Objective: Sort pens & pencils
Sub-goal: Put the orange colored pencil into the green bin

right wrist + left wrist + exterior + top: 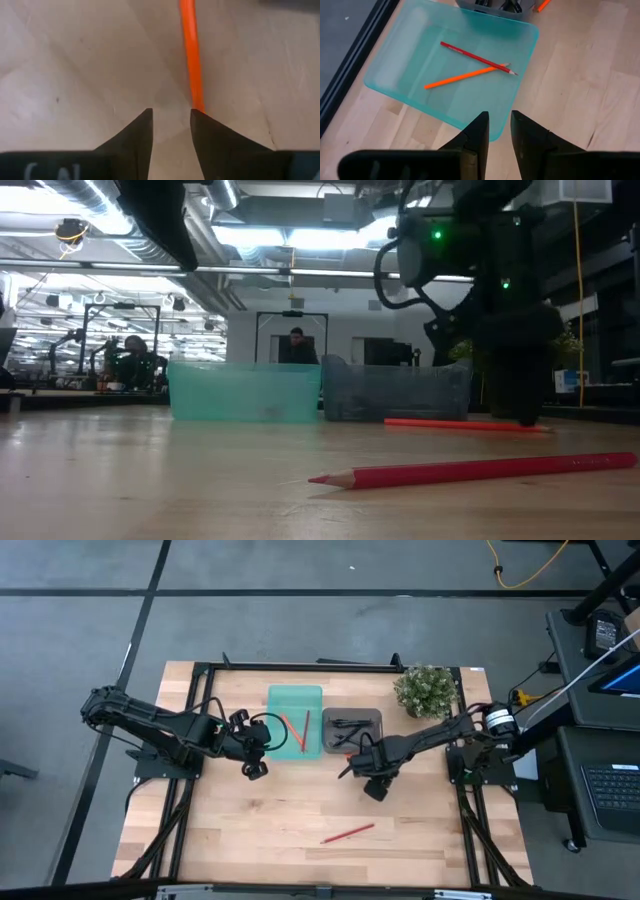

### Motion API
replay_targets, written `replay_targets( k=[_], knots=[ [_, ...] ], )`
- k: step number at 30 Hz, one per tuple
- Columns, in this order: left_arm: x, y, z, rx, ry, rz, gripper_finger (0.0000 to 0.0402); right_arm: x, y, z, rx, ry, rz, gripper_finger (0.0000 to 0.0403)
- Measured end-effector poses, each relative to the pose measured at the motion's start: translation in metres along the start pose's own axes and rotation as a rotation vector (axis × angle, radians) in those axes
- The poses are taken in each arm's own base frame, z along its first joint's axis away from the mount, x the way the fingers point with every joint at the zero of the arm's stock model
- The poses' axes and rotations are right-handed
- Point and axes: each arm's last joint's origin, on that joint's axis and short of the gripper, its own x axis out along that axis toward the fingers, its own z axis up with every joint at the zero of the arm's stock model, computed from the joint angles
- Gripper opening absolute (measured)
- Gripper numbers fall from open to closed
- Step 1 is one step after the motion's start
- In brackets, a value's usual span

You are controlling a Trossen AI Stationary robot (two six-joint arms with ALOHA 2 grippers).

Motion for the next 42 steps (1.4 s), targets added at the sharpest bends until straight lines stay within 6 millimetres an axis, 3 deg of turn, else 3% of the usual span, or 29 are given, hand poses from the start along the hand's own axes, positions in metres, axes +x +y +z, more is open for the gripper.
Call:
replay_targets(
  k=[7,20,28,34,42],
  knots=[
    [0.0,0.0,0.0,0.005,-0.003,0.004,0.0075,0.008,-0.004,0.007,-0.013,-0.055,0.057,0.0132],
    [0.0,0.001,0.001,0.008,-0.014,0.026,0.0075,0.009,-0.005,0.007,0.066,0.019,0.155,0.0132],
    [0.0,0.001,0.001,0.008,-0.016,0.029,0.0075,-0.004,0.008,0.007,0.064,0.076,0.216,0.0132],
    [0.0,0.001,0.001,0.008,-0.016,0.03,0.0075,-0.02,0.012,0.004,0.034,0.04,0.08,0.0132],
    [0.0,0.001,0.0,0.008,-0.016,0.029,0.0075,-0.02,0.011,0.003,-0.044,-0.021,-0.012,0.0132]
  ],
)
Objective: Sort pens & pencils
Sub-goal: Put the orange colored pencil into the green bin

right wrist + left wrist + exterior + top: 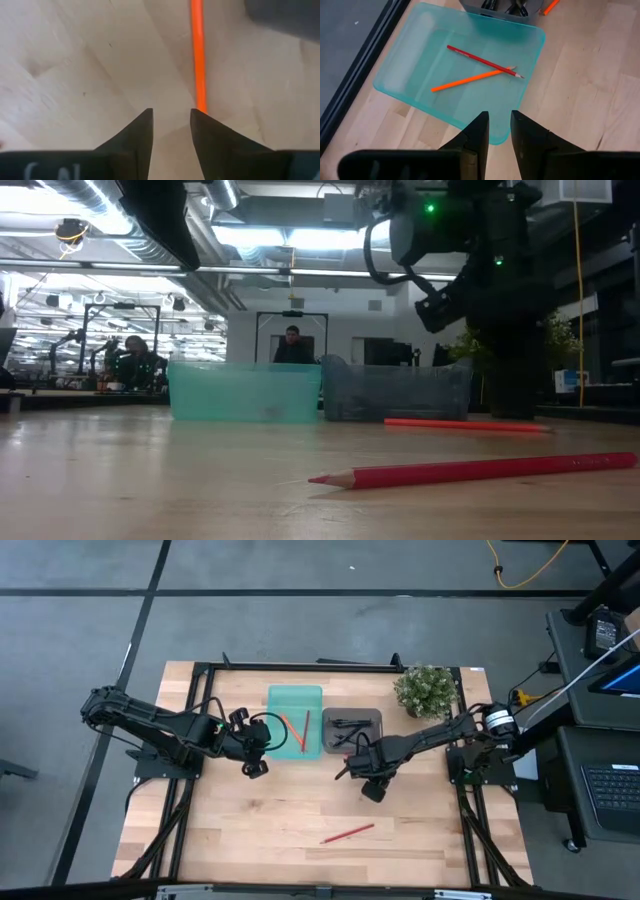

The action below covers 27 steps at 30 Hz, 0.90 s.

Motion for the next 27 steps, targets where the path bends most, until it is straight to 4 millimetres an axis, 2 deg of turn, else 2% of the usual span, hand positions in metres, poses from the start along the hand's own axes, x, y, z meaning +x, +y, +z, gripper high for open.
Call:
replay_targets(
  k=[7,16,27],
  knots=[
    [0.0,0.0,0.0,0.0,0.0,0.0,0.0075,0.003,-0.004,0.002,-0.018,-0.021,-0.025,0.0132],
    [0.0,0.0,0.0,0.002,0.005,0.0,0.0075,0.025,-0.012,-0.004,-0.008,-0.023,-0.017,0.0132],
    [0.0,0.0,-0.001,-0.006,0.008,-0.009,0.0075,0.03,-0.01,-0.002,0.018,-0.075,0.021,0.0132]
  ],
)
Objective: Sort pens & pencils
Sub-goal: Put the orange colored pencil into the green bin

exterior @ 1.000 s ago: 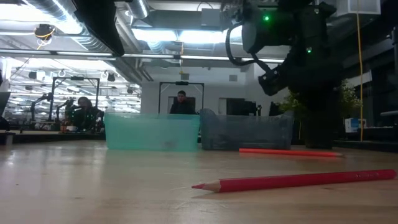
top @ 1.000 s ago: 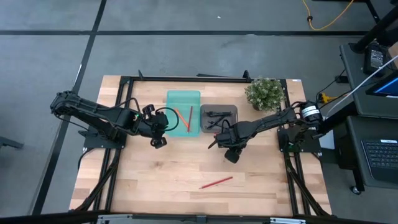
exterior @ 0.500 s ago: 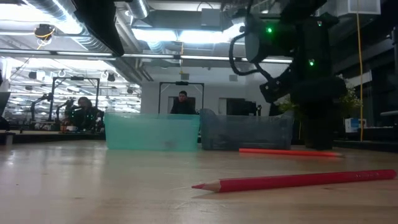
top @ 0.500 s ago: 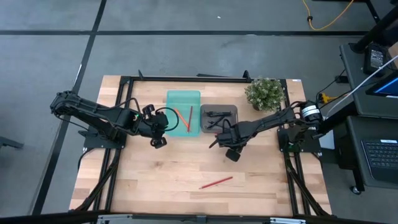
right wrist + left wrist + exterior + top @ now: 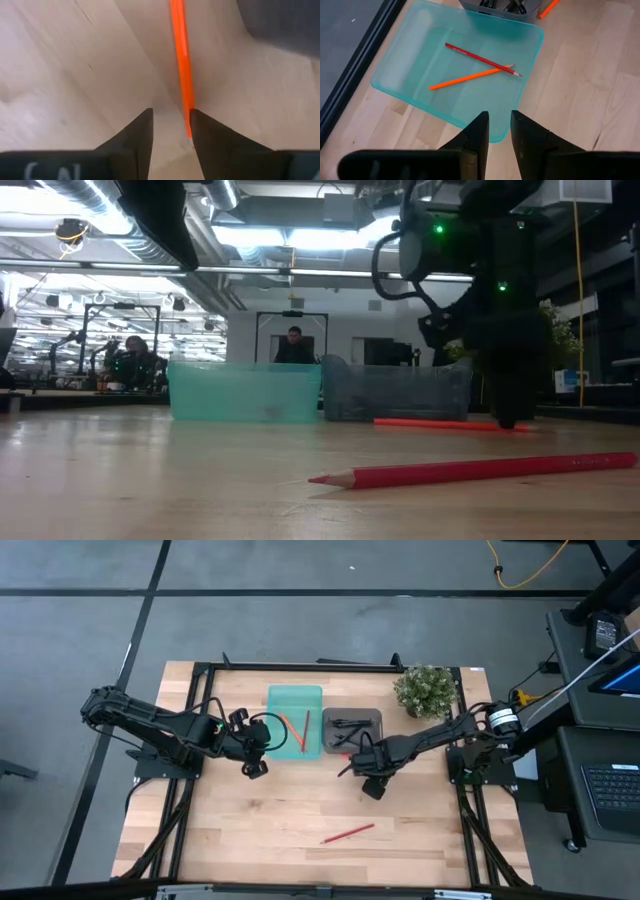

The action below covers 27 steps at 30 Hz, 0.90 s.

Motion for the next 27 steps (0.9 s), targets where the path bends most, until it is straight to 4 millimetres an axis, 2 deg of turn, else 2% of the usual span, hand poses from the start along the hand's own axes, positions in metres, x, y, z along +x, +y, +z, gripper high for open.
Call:
replay_targets(
  k=[10,27],
  knots=[
    [0.0,0.0,0.0,0.0,0.0,-0.001,0.0075,-0.001,0.026,-0.003,0.016,-0.065,0.16,0.0132],
    [0.0,0.0,0.0,0.0,-0.001,-0.001,0.0075,-0.002,0.05,-0.026,0.071,0.009,0.217,0.0132]
  ],
)
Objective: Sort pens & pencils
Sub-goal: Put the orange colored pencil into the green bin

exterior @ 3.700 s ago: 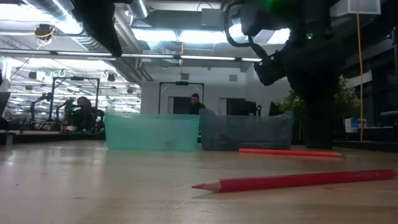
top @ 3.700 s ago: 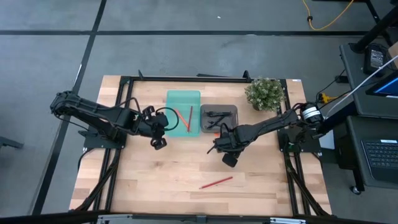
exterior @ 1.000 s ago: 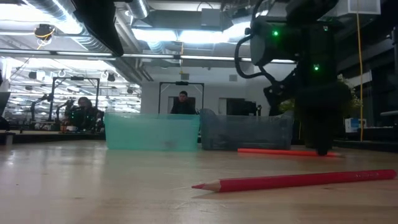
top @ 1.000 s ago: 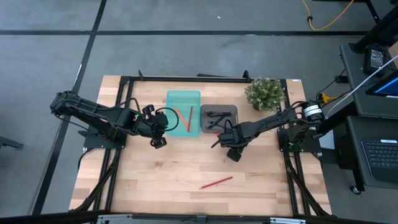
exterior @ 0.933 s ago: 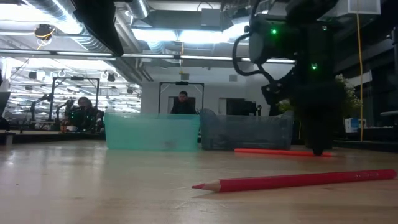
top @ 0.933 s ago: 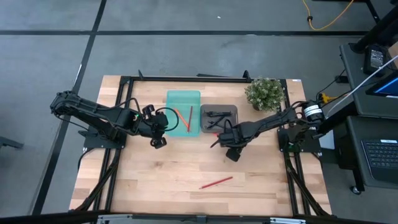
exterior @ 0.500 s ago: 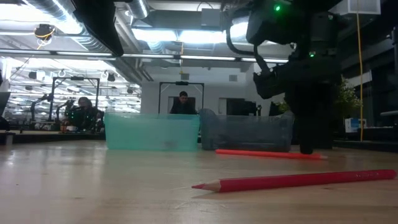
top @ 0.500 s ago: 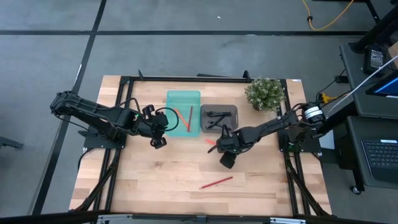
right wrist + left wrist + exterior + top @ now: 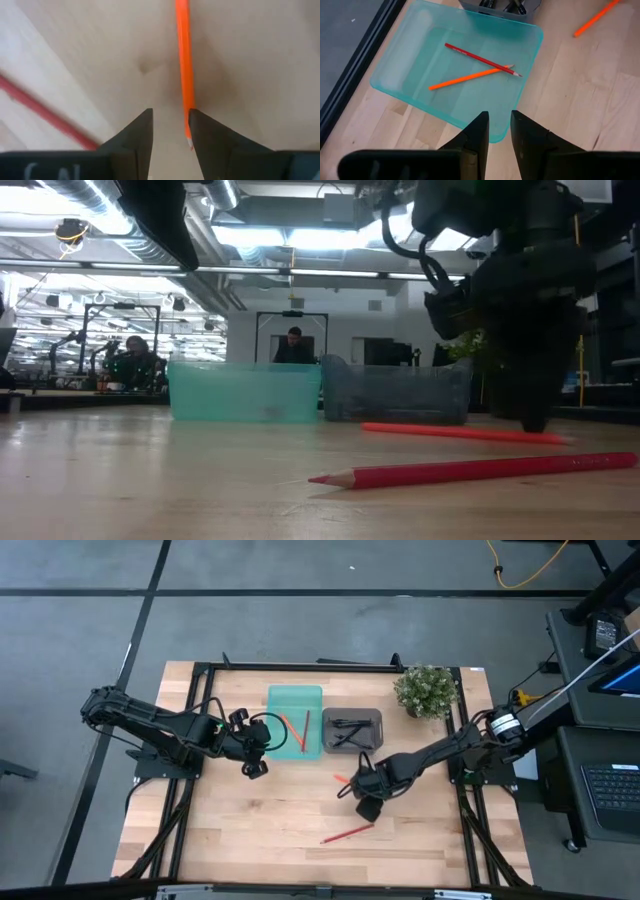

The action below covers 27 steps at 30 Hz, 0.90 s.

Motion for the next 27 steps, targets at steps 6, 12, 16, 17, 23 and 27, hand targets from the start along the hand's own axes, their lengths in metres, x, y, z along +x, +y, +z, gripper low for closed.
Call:
replay_targets(
  k=[6,12,16,17,23,27],
  knots=[
    [0.0,0.0,0.0,0.0,0.0,0.0,0.0075,0.0019,0.0039,-0.0052,0.034,0.053,0.037,0.0116],
    [-0.0007,-0.0013,-0.0005,0.005,-0.002,-0.005,0.0075,0.0021,0.0049,-0.0066,0.03,0.058,0.041,0.0091],
    [-0.0021,-0.0038,-0.0015,0.015,-0.006,-0.014,0.0075,0.002,0.0048,-0.0065,0.033,0.058,0.042,0.0087],
    [-0.0024,-0.0043,-0.0018,0.017,-0.007,-0.016,0.0075,0.002,0.0049,-0.0065,0.038,0.058,0.042,0.0086],
    [-0.0031,-0.0055,-0.0022,0.021,-0.009,-0.02,0.0075,0.0019,0.0043,-0.0069,0.08,0.063,0.035,0.0074],
    [-0.003,-0.0055,-0.0021,0.02,-0.01,-0.021,0.0075,0.0017,0.0042,-0.007,0.092,0.065,0.033,0.0069]
  ],
)
